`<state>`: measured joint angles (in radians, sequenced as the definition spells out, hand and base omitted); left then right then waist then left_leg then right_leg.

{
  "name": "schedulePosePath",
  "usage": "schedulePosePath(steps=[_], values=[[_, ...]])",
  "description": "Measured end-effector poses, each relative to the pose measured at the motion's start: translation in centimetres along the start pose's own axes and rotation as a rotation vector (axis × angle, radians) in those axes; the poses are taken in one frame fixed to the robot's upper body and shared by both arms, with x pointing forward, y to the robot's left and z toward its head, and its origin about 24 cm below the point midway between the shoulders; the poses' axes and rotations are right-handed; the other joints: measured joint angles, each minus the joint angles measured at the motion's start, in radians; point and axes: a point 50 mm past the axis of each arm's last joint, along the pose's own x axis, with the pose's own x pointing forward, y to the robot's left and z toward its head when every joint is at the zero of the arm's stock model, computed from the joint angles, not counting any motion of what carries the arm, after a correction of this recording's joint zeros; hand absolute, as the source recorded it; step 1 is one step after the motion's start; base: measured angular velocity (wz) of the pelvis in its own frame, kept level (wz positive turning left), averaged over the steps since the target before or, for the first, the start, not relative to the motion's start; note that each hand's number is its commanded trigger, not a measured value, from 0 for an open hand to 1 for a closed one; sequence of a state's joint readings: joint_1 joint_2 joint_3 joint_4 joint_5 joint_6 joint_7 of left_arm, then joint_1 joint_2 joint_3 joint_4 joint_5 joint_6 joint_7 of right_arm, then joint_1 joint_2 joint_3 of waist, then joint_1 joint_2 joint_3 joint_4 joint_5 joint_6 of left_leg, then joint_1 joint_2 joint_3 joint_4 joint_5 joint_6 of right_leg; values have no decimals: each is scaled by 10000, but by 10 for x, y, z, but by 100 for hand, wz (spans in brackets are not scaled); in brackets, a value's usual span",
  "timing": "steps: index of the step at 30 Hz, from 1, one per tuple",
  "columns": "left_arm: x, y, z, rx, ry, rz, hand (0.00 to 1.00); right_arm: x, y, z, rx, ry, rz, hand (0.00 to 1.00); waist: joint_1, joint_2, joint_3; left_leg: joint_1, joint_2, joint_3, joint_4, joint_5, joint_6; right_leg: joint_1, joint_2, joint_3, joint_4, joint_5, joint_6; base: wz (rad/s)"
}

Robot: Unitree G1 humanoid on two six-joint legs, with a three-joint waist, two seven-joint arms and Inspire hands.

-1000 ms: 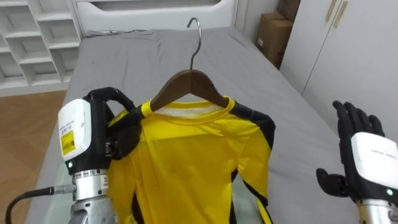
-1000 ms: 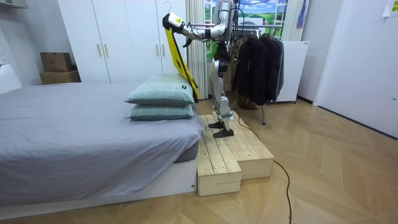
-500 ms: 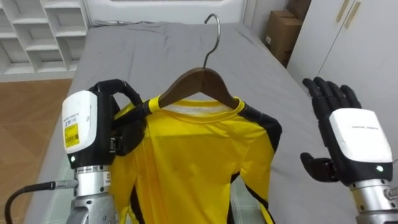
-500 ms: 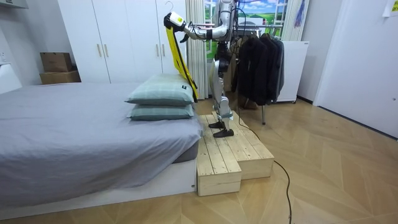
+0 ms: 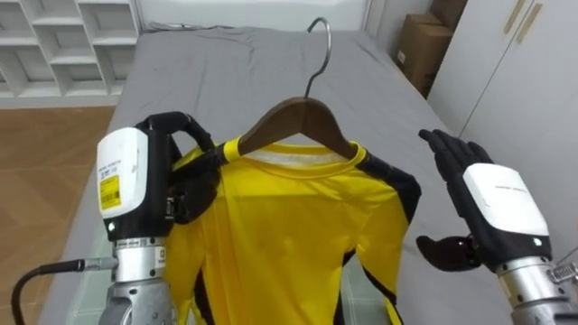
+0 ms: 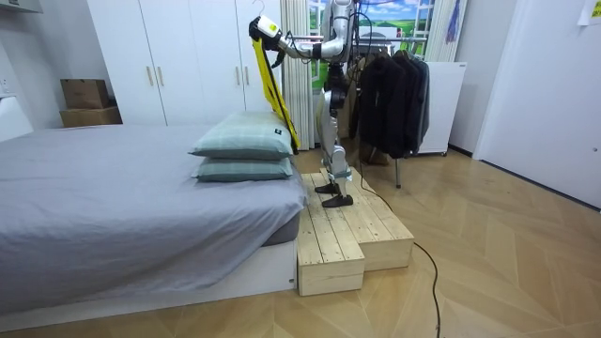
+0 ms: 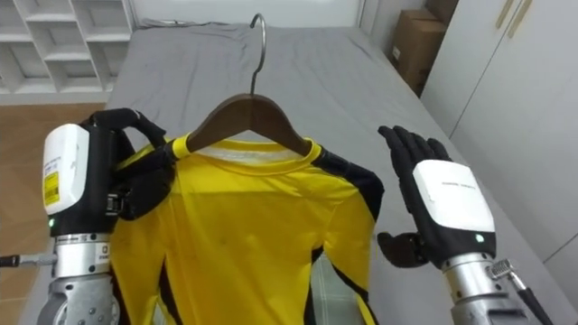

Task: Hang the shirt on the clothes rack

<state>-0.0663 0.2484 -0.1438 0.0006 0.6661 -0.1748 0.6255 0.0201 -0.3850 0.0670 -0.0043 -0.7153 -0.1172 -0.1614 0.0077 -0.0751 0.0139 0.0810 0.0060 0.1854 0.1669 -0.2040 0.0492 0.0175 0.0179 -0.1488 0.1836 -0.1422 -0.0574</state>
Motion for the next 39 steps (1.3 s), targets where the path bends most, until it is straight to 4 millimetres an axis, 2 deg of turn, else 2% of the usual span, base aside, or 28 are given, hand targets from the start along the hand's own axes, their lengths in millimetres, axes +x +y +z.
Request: schedulePosePath(steps=[6, 16, 31, 39], values=[[0, 0, 1, -25, -82, -6, 100, 9, -2, 2, 755, -47, 265, 0, 10, 28, 11, -12, 5, -7, 4, 0, 0, 0, 2, -4, 2, 0, -1, 0], [0, -1, 2, 28, -125, -15, 100, 8, 8, 0, 2607, 342, 1212, 0, 6, 56, 5, -28, 4, -73, -18, 0, -1, -8, -5, -141, -16, 0, 0, 0], [-1, -3, 4, 247, -293, -55, 100, 9, 13, 4, 2917, 305, 1496, 0, 26, 14, -24, -34, -14, -81, 11, 2, -1, 10, -25, -156, -34, 0, 0, 0], [-4, -12, 12, 237, -567, -475, 100, 23, 14, 13, 3091, 99, 1299, 0, 38, 8, -24, -50, -21, -101, 28, 2, 0, 18, -38, -186, -22, -1, 2, 0]])
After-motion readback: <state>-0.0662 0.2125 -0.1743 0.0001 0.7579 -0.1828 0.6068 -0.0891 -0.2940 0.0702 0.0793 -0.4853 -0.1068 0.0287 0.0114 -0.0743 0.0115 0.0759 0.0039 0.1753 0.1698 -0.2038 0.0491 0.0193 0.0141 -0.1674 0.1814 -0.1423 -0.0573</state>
